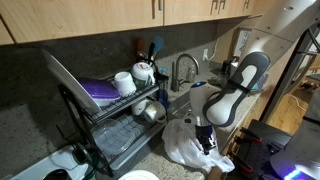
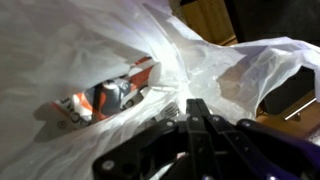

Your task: Take the white object out of the plastic bag and put it on the gray plate

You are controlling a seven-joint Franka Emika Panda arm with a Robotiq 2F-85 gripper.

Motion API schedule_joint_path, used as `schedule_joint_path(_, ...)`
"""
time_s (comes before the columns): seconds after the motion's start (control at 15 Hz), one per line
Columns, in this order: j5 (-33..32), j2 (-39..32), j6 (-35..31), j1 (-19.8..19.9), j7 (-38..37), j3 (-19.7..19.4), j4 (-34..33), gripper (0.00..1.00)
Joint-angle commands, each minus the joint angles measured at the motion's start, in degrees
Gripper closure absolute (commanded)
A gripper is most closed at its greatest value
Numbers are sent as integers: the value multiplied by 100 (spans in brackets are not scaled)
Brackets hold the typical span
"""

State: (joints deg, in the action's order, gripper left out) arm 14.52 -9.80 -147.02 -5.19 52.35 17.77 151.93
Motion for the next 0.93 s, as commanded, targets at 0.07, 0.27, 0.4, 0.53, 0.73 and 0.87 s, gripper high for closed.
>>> schedule_joint_path(0.07, 62, -86, -517, -68, 107, 38, 8, 96)
schedule_joint_path(0.27, 63, -189, -712, -36, 175, 104, -36, 84)
schedule_joint_path(0.4, 50, -244, -795, 2, 182, 145, -51, 70)
schedule_joint_path(0.53, 52, -280, -861, 40, 198, 177, -63, 61)
schedule_joint_path(0.73, 35, -309, -955, 68, 184, 192, -38, 59)
schedule_joint_path(0.87, 25, -345, -979, 95, 181, 185, -48, 64)
